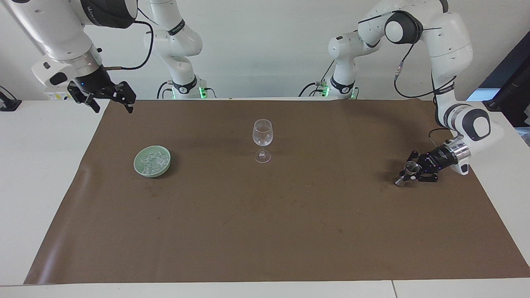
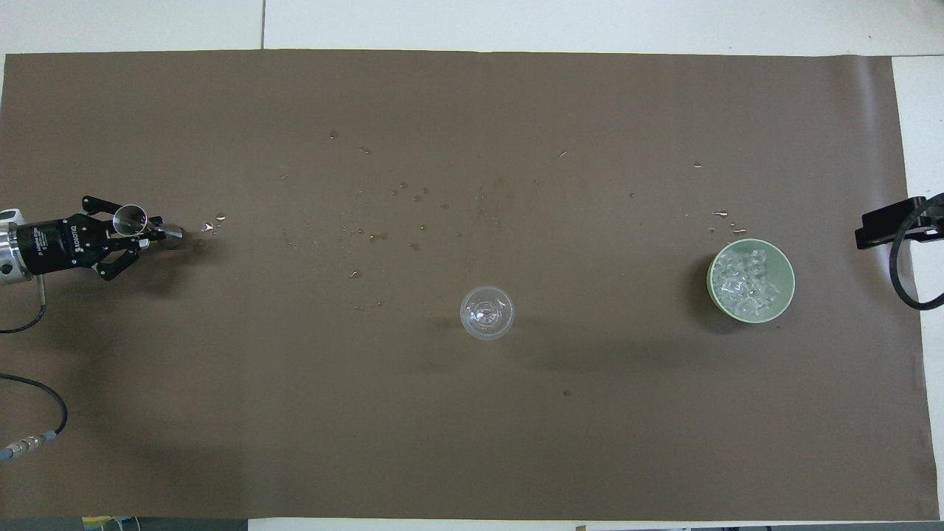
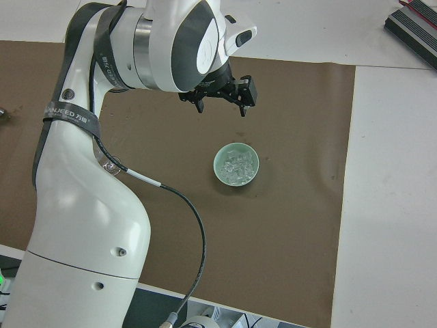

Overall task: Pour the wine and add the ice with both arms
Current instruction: 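Close the left gripper around the small silver cup, then lift and carry the silver cup over the clear glass with the left gripper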

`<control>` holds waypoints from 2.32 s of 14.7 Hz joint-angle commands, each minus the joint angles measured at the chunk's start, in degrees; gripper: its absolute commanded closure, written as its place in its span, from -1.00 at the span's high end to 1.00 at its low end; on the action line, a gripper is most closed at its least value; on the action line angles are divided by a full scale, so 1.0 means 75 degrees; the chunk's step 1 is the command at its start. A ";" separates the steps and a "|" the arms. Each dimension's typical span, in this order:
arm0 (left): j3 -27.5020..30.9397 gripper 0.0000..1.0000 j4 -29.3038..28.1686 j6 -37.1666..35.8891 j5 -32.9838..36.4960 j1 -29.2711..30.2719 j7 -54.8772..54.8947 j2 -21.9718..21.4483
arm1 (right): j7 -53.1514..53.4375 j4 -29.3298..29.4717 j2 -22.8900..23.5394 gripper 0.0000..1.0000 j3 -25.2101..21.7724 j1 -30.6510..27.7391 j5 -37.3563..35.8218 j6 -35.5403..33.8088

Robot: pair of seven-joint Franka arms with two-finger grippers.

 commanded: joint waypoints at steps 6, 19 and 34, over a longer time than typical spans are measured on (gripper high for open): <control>0.0080 -1.00 -0.1272 -0.0458 0.0239 -0.0734 0.0031 -0.1839 | -0.0124 -0.0094 -0.0087 1.00 0.0034 -0.0087 0.0094 -0.0009; 0.0069 -1.00 -0.1636 0.0607 0.1788 -0.4343 -0.2708 -0.3891 | -0.0124 -0.0094 -0.0087 1.00 0.0034 -0.0087 0.0094 -0.0009; -0.0013 -1.00 -0.1414 0.3268 0.3499 -0.7239 -0.6695 -0.4021 | -0.0124 -0.0094 -0.0087 1.00 0.0034 -0.0087 0.0094 -0.0009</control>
